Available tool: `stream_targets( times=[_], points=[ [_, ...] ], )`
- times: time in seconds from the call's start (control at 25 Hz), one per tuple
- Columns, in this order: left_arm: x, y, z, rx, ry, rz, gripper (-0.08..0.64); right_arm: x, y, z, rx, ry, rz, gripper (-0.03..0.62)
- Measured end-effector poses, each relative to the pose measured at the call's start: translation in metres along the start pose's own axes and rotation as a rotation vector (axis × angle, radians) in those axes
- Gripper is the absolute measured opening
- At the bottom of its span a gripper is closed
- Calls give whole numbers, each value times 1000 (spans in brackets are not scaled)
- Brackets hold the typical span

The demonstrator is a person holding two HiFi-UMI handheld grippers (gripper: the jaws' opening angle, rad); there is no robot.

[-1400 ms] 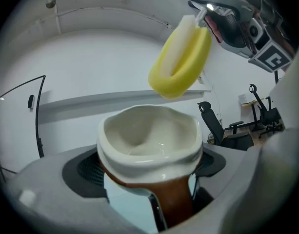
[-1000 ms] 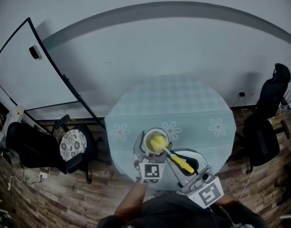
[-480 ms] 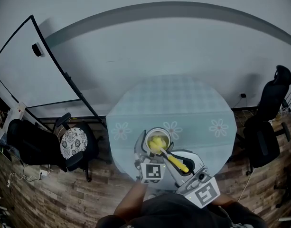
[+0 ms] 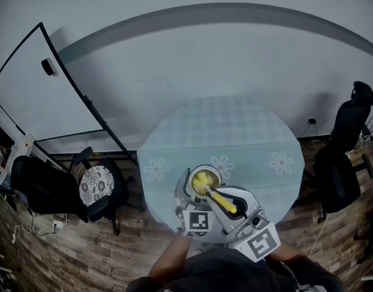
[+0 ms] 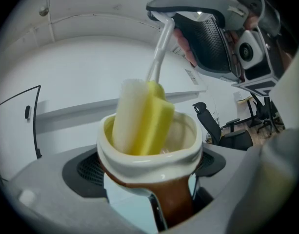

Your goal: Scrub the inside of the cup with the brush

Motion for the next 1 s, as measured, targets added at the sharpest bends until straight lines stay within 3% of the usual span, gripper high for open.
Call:
stream_targets(
  times=[0.48,1.0],
  points=[
    [1,2,-8,12,16,12,535,-10,10,-5,-66,-10,27,37],
    [-3,3,-4,13,7,3,537,-30,-11,1,-50,-47,-44,37]
  ],
)
Point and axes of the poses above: the fingertips, and each gripper's own axes: x forward along the fingers, y to its right, z out of its underside, the point moved 6 cm from there along -x, backward along the fingers, and after that the axes turned 12 degrees about z, right-handed, at the moved point
